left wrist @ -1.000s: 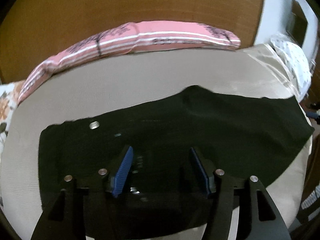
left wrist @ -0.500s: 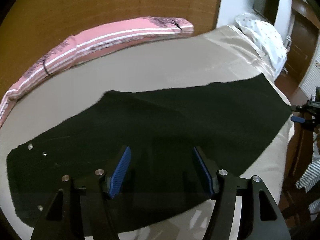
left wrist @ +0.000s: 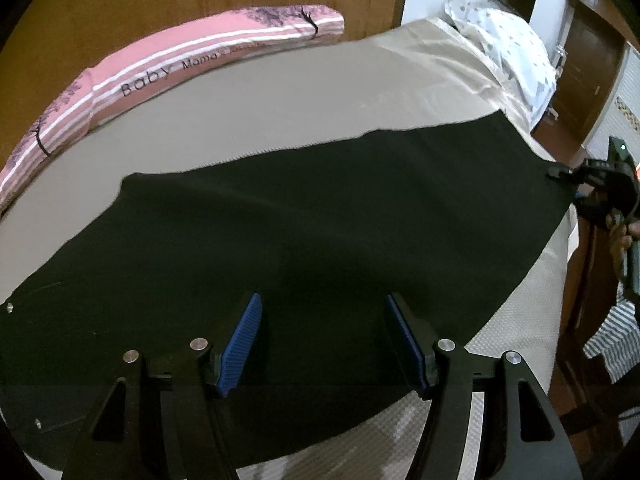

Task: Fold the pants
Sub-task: 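Grasp the pants' folded corner with the right gripper and lay it flat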

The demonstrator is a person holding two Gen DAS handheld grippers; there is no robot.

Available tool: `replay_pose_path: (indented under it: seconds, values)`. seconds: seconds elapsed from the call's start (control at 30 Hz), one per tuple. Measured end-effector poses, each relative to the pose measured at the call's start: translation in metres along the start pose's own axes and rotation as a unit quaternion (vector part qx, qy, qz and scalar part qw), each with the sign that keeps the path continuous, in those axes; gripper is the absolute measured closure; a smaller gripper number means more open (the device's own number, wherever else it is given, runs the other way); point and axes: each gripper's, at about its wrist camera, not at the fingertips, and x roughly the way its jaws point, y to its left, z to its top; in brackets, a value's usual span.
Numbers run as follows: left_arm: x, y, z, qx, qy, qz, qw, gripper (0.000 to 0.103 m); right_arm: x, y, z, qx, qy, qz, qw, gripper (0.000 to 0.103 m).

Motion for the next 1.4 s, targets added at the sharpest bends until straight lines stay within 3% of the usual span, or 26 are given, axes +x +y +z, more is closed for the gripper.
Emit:
replay_pose_path:
  seconds: [0.2, 0.33, 0.53, 0.7, 0.87, 1.03, 1.13, 1.3, 1.4]
  values:
    - [0.018, 0.000, -0.005, 0.000, 0.014, 0.005, 0.9999, 0.038, -0.002, 0.009, 0.002, 0.006, 0.004, 0.012, 1.000, 0.092]
    - [0.017, 0.004, -0.003, -0.007, 0.013, -0.002, 0.9999, 0.038, -0.009, 0.032, 0.004, 0.002, 0.005, 0.046, 0.999, 0.093]
    - [-0.005, 0.036, -0.002, -0.064, -0.012, -0.022, 0.9976, 0.038, 0.003, 0.108, -0.013, -0.064, 0.034, 0.078, 0.994, 0.093]
    - [-0.036, 0.074, -0.010, -0.110, -0.041, -0.008, 0.9931, 0.038, 0.034, 0.170, -0.046, -0.120, 0.078, 0.098, 0.985, 0.093]
    - [-0.065, 0.116, -0.029, -0.159, -0.063, 0.010, 0.9853, 0.038, 0.074, 0.226, -0.092, -0.160, 0.134, 0.124, 0.970, 0.093]
    - [-0.082, 0.147, -0.046, -0.197, -0.073, 0.018, 0.9775, 0.038, 0.115, 0.276, -0.163, -0.226, 0.201, 0.128, 0.945, 0.093]
    - [-0.090, 0.159, -0.057, -0.210, -0.077, 0.020, 0.9745, 0.038, 0.129, 0.286, -0.205, -0.257, 0.243, 0.124, 0.927, 0.093]
    - [-0.095, 0.170, -0.072, -0.228, -0.080, 0.008, 0.9704, 0.038, 0.144, 0.290, -0.251, -0.328, 0.267, 0.081, 0.903, 0.089]
    - [-0.094, 0.170, -0.073, -0.228, -0.077, -0.001, 0.9705, 0.038, 0.148, 0.288, -0.266, -0.345, 0.283, 0.072, 0.892, 0.075]
